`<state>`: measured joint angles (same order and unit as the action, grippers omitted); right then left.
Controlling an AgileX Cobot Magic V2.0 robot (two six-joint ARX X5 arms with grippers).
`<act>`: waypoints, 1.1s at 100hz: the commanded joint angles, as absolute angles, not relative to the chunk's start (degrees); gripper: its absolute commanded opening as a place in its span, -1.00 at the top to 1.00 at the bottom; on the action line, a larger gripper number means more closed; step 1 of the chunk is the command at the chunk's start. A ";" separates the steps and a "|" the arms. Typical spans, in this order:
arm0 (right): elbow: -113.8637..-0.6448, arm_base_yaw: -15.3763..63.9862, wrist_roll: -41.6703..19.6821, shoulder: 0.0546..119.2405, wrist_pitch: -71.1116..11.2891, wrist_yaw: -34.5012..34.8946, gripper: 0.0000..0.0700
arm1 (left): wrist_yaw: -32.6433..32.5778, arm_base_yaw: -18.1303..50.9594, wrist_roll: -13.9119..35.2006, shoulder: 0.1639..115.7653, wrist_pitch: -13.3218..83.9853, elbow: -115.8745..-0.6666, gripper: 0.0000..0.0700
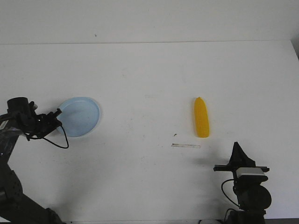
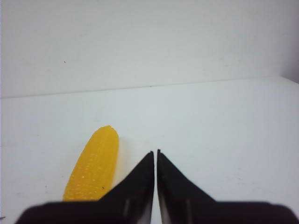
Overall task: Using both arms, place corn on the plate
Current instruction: 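Reach the left gripper forward to the edge of the light blue plate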
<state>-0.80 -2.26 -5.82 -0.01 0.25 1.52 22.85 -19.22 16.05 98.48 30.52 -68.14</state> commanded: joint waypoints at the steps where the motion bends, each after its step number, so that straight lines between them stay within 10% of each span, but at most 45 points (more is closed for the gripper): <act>1: -0.73 -2.26 -5.91 0.08 0.84 1.52 0.98 | 23.20 -19.31 15.66 99.37 30.52 -69.01 0.93; 58: -0.73 -2.26 -5.91 0.08 0.84 1.52 0.98 | 25.89 -15.90 16.21 96.07 30.09 -69.04 1.00; 110: -0.73 -2.26 -5.91 0.08 0.84 1.52 0.98 | 25.45 9.52 22.70 94.08 24.64 -69.01 1.00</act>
<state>-0.80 -2.26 -5.82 -0.01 0.27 1.52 25.30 7.27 19.57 93.54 25.76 -68.14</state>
